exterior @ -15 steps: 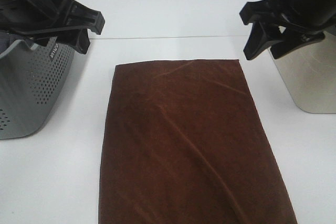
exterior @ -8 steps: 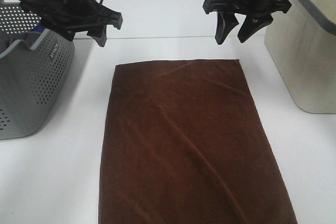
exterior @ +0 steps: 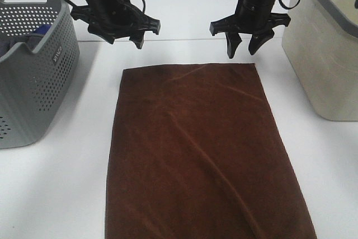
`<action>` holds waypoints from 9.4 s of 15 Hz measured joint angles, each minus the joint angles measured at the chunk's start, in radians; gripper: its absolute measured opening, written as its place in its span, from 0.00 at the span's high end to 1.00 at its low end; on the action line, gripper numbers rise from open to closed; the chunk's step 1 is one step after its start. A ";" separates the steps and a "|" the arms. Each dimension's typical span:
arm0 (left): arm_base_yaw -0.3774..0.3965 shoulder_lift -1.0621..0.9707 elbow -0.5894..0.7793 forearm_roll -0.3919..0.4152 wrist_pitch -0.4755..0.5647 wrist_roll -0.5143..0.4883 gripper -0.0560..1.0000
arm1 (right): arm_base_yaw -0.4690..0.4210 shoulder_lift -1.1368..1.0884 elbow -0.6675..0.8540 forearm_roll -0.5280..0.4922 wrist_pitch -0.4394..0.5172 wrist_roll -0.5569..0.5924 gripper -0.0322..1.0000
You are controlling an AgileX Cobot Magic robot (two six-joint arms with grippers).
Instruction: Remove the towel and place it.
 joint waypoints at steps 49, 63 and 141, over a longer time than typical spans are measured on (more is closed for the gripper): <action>0.061 0.279 -0.132 -0.060 -0.089 -0.004 0.49 | -0.081 0.175 -0.165 0.040 -0.019 -0.041 0.97; 0.065 0.314 -0.253 0.026 -0.064 0.094 0.93 | -0.081 0.145 -0.165 0.050 -0.051 -0.048 0.97; 0.094 -1.598 1.250 0.035 0.448 0.073 0.38 | -0.080 -1.662 1.562 0.131 0.011 -0.080 0.26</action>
